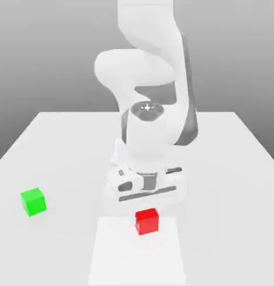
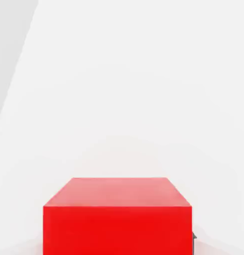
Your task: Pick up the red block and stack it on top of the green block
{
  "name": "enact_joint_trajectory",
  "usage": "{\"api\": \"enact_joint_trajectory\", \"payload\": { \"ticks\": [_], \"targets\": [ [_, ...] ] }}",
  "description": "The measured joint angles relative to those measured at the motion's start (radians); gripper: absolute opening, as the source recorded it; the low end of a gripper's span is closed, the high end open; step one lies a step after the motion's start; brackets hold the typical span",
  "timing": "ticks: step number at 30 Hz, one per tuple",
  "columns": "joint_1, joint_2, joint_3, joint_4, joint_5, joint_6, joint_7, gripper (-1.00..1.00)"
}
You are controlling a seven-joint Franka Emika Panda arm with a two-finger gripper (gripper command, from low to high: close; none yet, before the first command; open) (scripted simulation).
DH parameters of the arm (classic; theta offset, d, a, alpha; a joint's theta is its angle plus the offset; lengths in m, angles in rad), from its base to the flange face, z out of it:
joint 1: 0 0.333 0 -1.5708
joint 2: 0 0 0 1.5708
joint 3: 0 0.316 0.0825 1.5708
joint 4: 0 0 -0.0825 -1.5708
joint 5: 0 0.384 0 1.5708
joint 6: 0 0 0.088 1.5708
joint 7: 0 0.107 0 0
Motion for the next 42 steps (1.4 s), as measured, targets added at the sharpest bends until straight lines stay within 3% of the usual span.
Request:
{"api": "enact_joint_trajectory", "payload": {
  "ticks": [14, 42],
  "targets": [
    [-0.008, -0.282, -0.035, -0.037, -0.070, -0.245, 0.019, -1.00],
    [-0.378, -0.306, -0.569, 0.099, -0.198, -0.392, -1.021, -1.00]
  ]
}}
